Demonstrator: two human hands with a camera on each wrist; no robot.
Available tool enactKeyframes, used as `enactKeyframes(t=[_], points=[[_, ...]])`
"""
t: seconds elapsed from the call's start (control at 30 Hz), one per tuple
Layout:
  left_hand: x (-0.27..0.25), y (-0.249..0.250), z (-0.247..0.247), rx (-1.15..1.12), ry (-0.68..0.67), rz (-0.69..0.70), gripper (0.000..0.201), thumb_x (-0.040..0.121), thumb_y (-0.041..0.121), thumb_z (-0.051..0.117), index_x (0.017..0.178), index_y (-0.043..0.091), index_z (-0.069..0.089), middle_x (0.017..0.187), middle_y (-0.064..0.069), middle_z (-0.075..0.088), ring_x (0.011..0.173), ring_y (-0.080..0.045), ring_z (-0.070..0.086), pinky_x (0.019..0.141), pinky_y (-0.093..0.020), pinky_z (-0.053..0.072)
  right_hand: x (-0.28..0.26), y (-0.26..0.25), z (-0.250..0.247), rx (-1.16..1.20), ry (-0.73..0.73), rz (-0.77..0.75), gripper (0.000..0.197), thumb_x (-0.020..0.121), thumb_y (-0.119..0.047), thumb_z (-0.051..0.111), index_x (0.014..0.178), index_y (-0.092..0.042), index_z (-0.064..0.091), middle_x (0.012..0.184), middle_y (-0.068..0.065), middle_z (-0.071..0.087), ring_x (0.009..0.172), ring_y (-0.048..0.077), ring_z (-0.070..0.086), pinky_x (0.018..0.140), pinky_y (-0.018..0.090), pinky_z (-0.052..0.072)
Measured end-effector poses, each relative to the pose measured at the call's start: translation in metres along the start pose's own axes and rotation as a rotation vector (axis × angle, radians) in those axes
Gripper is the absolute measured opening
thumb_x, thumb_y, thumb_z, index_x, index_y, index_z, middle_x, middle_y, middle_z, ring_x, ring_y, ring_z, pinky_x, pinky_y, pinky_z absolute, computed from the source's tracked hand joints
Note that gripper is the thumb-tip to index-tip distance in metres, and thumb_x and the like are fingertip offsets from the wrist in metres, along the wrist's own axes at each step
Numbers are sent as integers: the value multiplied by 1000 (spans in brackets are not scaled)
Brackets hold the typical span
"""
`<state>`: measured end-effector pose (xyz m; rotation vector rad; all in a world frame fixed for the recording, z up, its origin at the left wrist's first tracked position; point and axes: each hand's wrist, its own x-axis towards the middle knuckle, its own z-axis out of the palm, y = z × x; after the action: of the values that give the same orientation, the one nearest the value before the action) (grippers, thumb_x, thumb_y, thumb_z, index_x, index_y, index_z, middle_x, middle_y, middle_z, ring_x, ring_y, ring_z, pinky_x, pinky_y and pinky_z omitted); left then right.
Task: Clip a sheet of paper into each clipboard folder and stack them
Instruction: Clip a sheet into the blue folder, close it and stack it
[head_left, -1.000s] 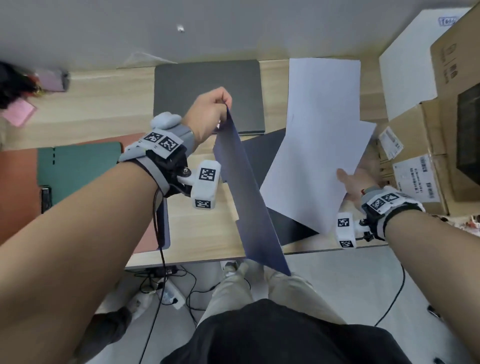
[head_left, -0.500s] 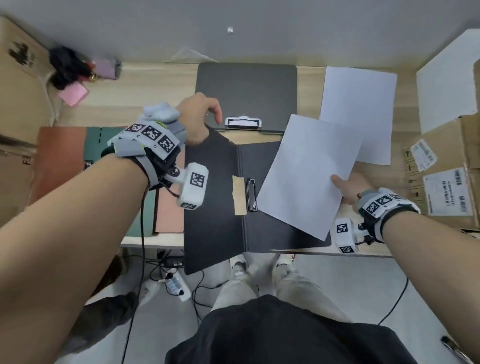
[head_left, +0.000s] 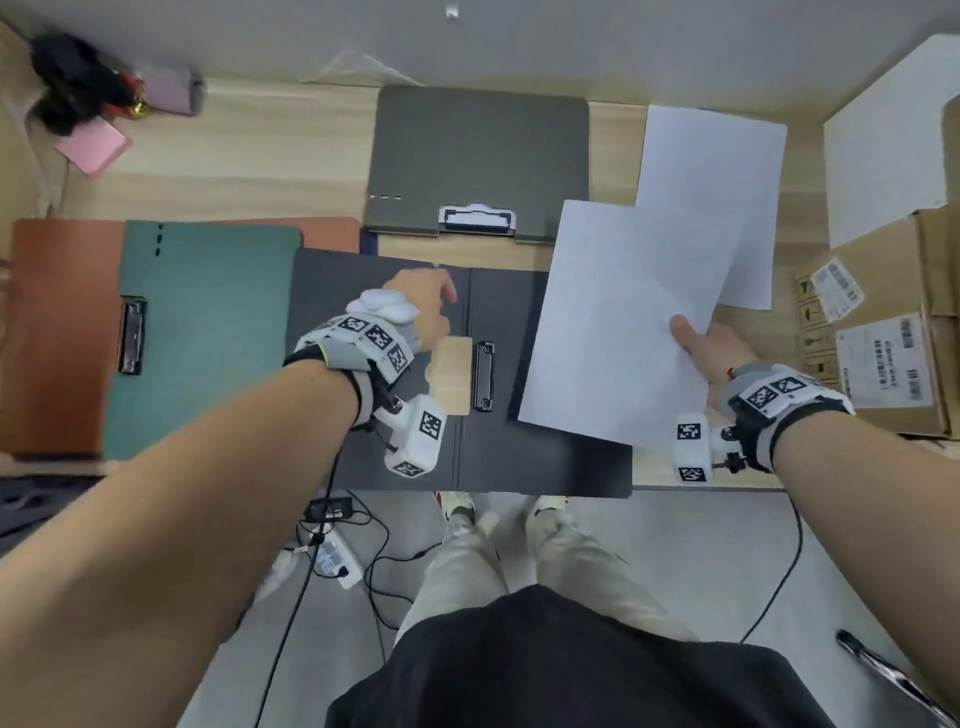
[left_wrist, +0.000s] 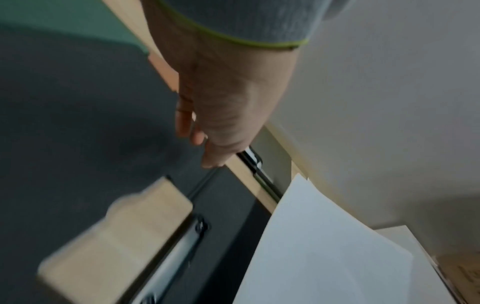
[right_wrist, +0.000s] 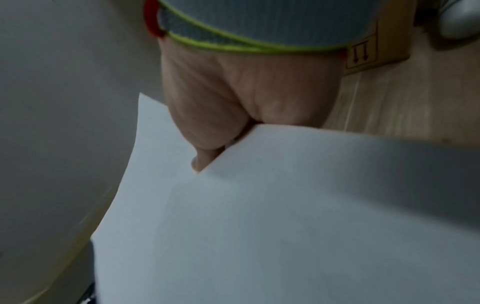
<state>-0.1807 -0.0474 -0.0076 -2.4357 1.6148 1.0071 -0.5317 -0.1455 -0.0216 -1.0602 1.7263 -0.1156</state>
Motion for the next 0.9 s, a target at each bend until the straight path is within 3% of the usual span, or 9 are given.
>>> enactKeyframes(t=[0.1, 0.2, 0.27, 0.4, 0.5, 0.6, 0.73, 0.8, 0.9], points=[[-3, 18, 36, -58, -39, -96, 21, 83, 33, 69, 101, 25, 62, 98, 1, 68, 83, -21, 65, 65, -29, 48, -3, 6, -3, -114, -37, 13, 47, 94, -49, 54, 117, -9, 64, 109, 11, 69, 96, 33, 66, 88, 43, 53], [-6, 34, 64, -26, -112, -217, 46, 82, 47, 71, 111, 16, 54, 95, -3, 60, 80, -26, 63, 66, -32, 50, -6, 13, 8, -206, -105, 4, 47, 93, -47, 58, 116, -7, 65, 109, 13, 71, 94, 33, 67, 90, 48, 55], [-3, 39, 80, -8, -135, -286, 63, 79, 51, 74, 120, 12, 46, 104, -7, 61, 82, -28, 62, 66, -35, 48, -4, 21, 17, -238, -139, -2, 44, 92, -44, 61, 116, -7, 65, 110, 14, 71, 95, 34, 68, 89, 51, 55], [0, 49, 90, 37, -124, -359, 72, 80, 46, 75, 128, 7, 38, 117, -13, 60, 94, -31, 65, 65, -38, 41, -4, 25, 34, -261, -178, -6, 34, 95, -35, 59, 115, -9, 65, 102, 5, 67, 79, 20, 63, 67, 29, 50], [0, 54, 85, 39, -141, -365, 70, 81, 46, 74, 128, 6, 39, 118, -13, 60, 93, -30, 62, 66, -38, 40, -1, 26, 36, -273, -145, 4, 20, 94, -32, 62, 93, -12, 60, 90, 0, 63, 69, 12, 57, 57, 22, 42], [0, 55, 82, 43, -171, -394, 69, 81, 46, 74, 127, 7, 40, 119, -12, 60, 99, -31, 63, 67, -38, 42, -2, 26, 38, -264, -119, -4, 19, 92, -32, 65, 98, -14, 60, 95, 0, 62, 83, 21, 59, 72, 28, 45], [0, 51, 79, -46, -196, -386, 61, 81, 44, 73, 122, 9, 45, 109, -9, 62, 88, -28, 65, 69, -39, 53, -1, 23, 40, -283, -88, 11, 23, 91, -32, 66, 100, -11, 63, 94, 1, 62, 88, 24, 58, 73, 30, 44], [-2, 46, 79, -161, -189, -386, 55, 75, 43, 74, 114, 12, 51, 102, -6, 65, 82, -27, 69, 79, -42, 58, 2, 20, 40, -295, -86, 23, 28, 91, -35, 65, 102, -9, 63, 93, 0, 61, 90, 25, 56, 72, 30, 46], [-5, 35, 80, -432, -155, -397, 48, 64, 36, 72, 106, 17, 60, 93, -4, 70, 74, -25, 75, 79, -42, 62, 7, 11, 39, -267, -101, 59, 44, 93, -37, 62, 122, -5, 58, 113, 5, 62, 97, 26, 55, 85, 35, 46]])
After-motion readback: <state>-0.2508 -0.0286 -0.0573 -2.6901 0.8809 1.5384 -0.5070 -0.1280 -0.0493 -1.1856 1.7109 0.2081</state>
